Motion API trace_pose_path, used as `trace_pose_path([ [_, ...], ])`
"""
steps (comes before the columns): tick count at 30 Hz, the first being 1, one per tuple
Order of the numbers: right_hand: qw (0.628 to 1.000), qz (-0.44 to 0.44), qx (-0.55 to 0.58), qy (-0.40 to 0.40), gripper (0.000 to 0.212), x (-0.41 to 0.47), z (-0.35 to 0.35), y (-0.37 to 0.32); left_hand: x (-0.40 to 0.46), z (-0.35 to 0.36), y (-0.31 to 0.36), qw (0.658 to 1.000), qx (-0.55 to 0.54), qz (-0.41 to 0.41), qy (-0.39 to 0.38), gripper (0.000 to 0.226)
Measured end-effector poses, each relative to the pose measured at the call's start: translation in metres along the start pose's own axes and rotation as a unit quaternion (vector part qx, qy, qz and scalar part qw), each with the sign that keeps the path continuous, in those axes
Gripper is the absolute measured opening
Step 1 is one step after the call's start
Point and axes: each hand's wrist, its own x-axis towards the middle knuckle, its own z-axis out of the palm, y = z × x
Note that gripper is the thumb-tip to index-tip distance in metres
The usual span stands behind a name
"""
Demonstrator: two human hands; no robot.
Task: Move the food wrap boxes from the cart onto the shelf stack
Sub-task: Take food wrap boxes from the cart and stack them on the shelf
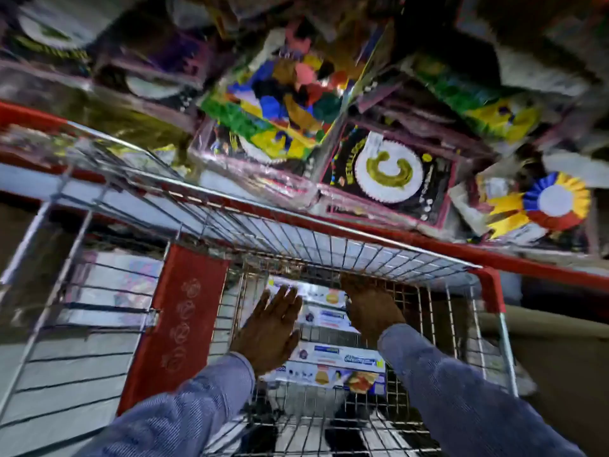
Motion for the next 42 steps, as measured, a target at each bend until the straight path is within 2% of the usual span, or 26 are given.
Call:
trace_pose_path([
  [2,0.999,0.011,0.02,-0.023,0.061,0.023,0.018,0.001,0.016,0.025,-0.009,0.999,-0.011,0.004,-0.037,0.059],
  [6,0.997,-0.023,-0.03,-0.065,0.067,0.06,0.049,0.005,0.038,0.047,-0.014,0.996,-0.007,0.059,-0.064,0.054],
  [10,0.991,-0.07,-0.07,-0.085,0.065,0.079,0.052,0.016,0.054,0.061,-0.017,0.997,-0.015,0.069,-0.038,0.046],
  [13,0.989,-0.101,-0.084,-0.071,0.057,0.084,0.048,0.019,0.065,0.069,-0.013,0.998,-0.029,0.043,-0.036,0.049],
  [17,0.986,-0.09,-0.141,-0.006,0.059,0.083,0.038,0.016,0.076,0.074,-0.009,0.999,-0.01,0.014,-0.047,0.054],
  [21,0.995,-0.053,-0.085,0.008,0.05,0.068,0.012,0.014,0.078,0.064,0.0,0.998,-0.004,0.005,-0.056,0.04],
  [23,0.994,-0.071,-0.077,0.037,0.052,0.053,-0.004,0.011,0.074,0.051,0.002,0.999,0.006,0.008,-0.044,0.036],
  [27,0.985,-0.12,-0.088,0.09,0.043,0.01,-0.058,-0.006,0.04,-0.009,0.006,0.999,0.02,0.037,-0.012,0.052],
  [32,0.966,-0.183,-0.058,0.175,0.042,-0.058,-0.154,-0.037,-0.025,-0.127,0.017,0.998,0.04,0.039,0.033,0.055],
  [35,0.963,-0.189,-0.032,0.188,0.054,-0.097,-0.223,-0.058,-0.061,-0.202,0.022,0.994,0.032,0.041,0.098,0.057],
  [39,0.948,-0.196,-0.048,0.246,0.041,-0.14,-0.324,-0.079,-0.092,-0.309,0.03,0.977,0.062,0.04,0.2,0.064],
  [42,0.931,-0.189,-0.083,0.3,0.04,-0.174,-0.391,-0.09,-0.109,-0.38,0.038,0.959,0.078,0.039,0.27,0.061],
])
